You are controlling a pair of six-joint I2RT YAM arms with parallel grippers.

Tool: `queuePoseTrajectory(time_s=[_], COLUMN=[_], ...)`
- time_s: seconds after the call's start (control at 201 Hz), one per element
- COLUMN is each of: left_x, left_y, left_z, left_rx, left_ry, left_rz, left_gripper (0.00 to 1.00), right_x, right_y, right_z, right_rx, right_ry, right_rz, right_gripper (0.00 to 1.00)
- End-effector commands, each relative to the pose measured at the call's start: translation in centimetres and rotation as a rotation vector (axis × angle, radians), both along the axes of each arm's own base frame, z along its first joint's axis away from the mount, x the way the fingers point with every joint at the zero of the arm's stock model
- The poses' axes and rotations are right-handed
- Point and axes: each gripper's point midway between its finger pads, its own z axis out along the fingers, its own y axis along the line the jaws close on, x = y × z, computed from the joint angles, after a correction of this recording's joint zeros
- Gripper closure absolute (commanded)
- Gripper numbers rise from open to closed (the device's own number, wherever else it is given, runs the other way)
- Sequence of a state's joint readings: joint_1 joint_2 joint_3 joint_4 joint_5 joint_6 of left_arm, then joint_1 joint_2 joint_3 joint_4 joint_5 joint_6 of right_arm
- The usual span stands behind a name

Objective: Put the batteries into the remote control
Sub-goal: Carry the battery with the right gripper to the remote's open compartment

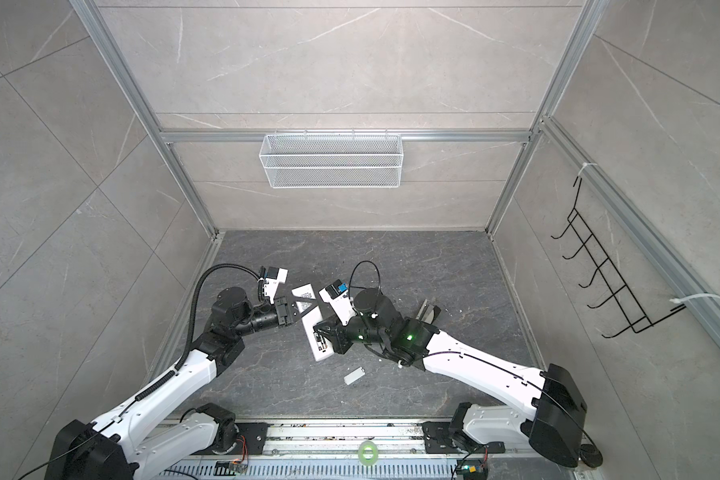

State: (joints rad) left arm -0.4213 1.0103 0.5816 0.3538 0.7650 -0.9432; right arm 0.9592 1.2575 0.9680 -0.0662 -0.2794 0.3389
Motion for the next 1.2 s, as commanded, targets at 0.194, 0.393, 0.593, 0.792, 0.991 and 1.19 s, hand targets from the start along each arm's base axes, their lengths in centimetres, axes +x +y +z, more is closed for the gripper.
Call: queuePoseTrajectory(time_s=[0.194, 0.393, 0.593, 0.792, 0.991, 1.19], left_x=[-0.7, -0.6, -0.6, -0.7, -0.6, -0.7], left_y=[-0.2, -0.2, -0.2, -0.1, -0.1, -0.1], left_z=[4.1, 4.4, 4.4, 4.5, 4.3, 4.3], left_rx=[-0.066, -0.076, -0.081, -0.084, -0.085, -0.086], left_ry=[-0.12, -0.124, -0.121, -0.123, -0.12, -0.122], left_rz=[-0.031, -0.028, -0.026, -0.023, -0.019, -0.021], left_gripper=[1.0, 1.0, 1.0, 1.0, 1.0, 1.0], right_x=[0.1, -0.1, -0.5, -1.0, -0.9, -0.9], right_y=[-0.1, -0.4, -0.4, -0.4, -0.4, -0.1], right_z=[-2.4, -3.2, -4.3, -5.2, -5.2, -4.8], right_rx=[-0.051, -0.09, -0.122, -0.143, -0.148, -0.143], right_ry=[0.009, 0.006, 0.015, 0.028, 0.028, 0.027], right_rz=[-0.003, 0.002, 0.017, 0.033, 0.03, 0.029], right_gripper=[1.0, 1.0, 1.0, 1.0, 0.92, 0.83])
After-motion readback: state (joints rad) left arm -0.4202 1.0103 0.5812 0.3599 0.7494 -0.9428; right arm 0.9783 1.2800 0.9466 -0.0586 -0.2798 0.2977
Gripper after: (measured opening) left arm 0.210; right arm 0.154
